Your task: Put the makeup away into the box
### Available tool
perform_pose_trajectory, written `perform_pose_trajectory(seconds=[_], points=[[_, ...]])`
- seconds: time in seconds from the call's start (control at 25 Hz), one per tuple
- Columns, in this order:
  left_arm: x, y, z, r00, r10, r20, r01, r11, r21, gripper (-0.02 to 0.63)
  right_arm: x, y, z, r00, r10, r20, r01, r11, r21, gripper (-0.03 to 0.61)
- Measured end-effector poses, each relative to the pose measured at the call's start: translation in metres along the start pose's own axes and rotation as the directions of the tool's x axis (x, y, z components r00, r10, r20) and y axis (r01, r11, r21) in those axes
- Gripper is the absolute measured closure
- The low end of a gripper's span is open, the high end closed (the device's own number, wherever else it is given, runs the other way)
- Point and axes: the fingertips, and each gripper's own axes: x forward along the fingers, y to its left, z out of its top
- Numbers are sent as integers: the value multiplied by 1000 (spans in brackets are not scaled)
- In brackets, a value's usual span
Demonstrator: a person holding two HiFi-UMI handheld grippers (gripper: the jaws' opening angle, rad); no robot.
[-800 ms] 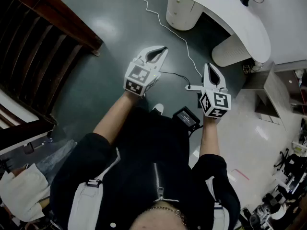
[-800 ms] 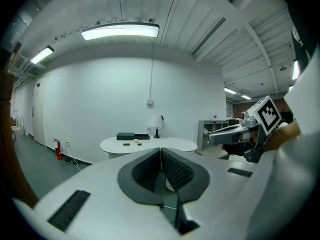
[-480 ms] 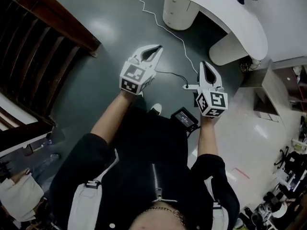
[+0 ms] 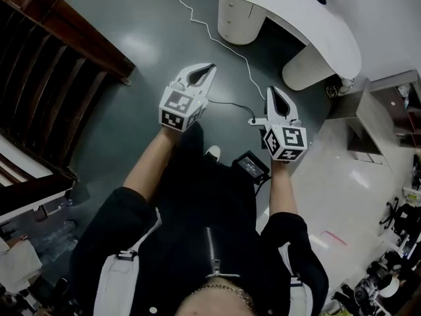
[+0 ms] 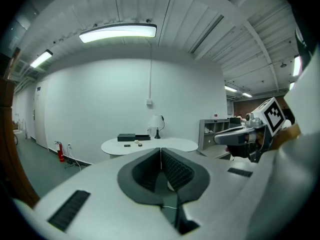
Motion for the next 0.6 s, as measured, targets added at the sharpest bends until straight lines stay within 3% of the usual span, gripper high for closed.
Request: perform_pose_trajectory(seconds=[0.6], points=[[56,17,-5,999,-55,-1,55,998,-20,600,51,-16,-3,1000,15,-23,-15,1000,17,572]])
